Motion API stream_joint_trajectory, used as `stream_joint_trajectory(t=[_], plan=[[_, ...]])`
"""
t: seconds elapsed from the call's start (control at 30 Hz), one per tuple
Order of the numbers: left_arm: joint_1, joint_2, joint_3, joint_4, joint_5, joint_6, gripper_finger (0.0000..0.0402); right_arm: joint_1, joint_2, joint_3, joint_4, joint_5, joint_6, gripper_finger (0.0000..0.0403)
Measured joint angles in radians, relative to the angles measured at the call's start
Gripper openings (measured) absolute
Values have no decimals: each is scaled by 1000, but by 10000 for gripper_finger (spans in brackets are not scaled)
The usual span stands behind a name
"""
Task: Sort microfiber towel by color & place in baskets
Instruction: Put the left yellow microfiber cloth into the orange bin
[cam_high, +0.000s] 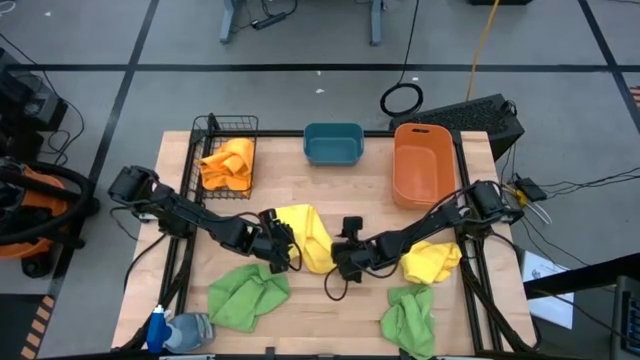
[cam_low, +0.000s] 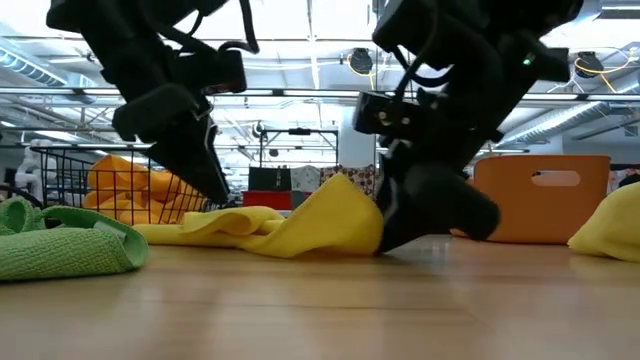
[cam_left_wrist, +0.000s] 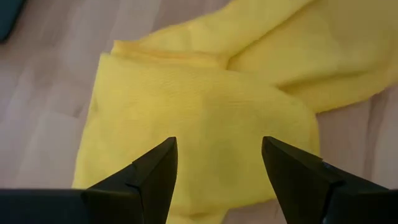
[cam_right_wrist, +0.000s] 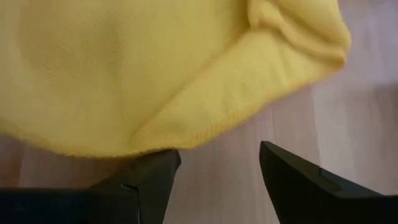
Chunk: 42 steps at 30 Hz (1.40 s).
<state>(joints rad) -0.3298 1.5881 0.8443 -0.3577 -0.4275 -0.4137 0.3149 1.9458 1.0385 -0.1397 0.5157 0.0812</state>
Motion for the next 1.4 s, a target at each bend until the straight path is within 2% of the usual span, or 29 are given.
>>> stream_joint_trajectory(t=[0.1, 0.23, 0.43, 0.73, 0.9, 1.07, 1.2, 1.4], plan=[[0, 11, 0, -5, 17, 0, 239, -2, 11, -1, 97, -19, -59, 228], [0, 52, 0, -3, 113, 0, 237, 0, 14, -1, 193, -47, -111, 228], [1, 109, 1, 12, 202, 6, 194, -2, 14, -1, 318, -109, -173, 228], [1, 121, 0, 73, 215, 50, 114, -13, 13, -1, 385, -107, -160, 228], [0, 122, -1, 178, 228, 154, 85, -14, 12, -1, 431, -157, -122, 229], [0, 122, -1, 234, 261, 209, 65, -27, 19, -1, 425, -159, -67, 230], [0, 122, -1, 260, 264, 221, 54, -51, 46, -1, 430, -225, -37, 252], [-6, 122, -1, 303, 290, 267, 45, -88, 121, 0, 516, -236, -29, 303]])
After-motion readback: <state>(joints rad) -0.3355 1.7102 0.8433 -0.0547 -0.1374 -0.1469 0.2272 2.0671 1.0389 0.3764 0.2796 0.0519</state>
